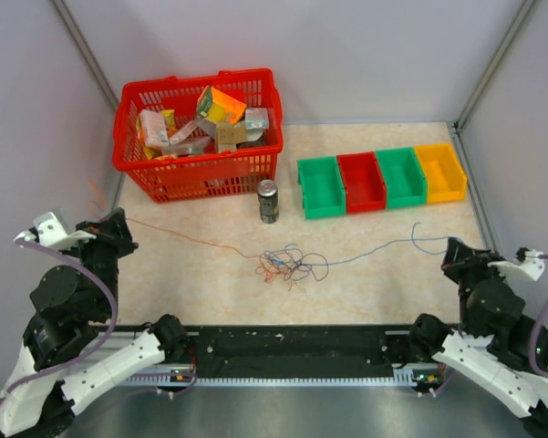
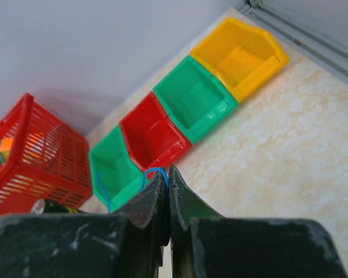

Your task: Untangle the cables

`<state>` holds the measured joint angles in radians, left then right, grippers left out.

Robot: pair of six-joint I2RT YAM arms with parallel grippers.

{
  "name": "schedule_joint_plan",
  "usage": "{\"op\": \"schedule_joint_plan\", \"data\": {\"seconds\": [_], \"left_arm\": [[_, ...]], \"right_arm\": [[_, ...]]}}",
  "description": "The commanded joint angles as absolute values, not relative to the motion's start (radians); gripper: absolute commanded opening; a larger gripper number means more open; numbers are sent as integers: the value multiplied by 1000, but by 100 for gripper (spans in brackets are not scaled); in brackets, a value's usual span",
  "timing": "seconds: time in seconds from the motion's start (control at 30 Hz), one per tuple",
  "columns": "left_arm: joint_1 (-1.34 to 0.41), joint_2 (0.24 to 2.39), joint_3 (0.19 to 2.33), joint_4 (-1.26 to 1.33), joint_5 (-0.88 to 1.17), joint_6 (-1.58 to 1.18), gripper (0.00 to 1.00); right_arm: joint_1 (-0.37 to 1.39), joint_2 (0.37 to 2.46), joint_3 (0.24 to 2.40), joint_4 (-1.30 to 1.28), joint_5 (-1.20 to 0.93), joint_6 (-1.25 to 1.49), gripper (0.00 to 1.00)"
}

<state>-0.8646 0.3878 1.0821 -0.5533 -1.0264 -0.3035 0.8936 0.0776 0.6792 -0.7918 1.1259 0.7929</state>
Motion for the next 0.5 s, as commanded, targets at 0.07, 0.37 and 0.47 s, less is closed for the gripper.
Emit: {"op": "schedule_joint_plan", "data": {"seconds": [0.07,0.37,0.47], "left_arm": [[-862,292,1037,-519,-1193,-261,0],[-862,324,1020,-479,-1114,-244,0],[-862,380,1054,-498,-1092,-232,0]], "right_arm": [[888,-24,768,-796,1187,753,0],[891,33,775,-784,1102,759,0],[891,159,773,-782,1059,740,0]]}}
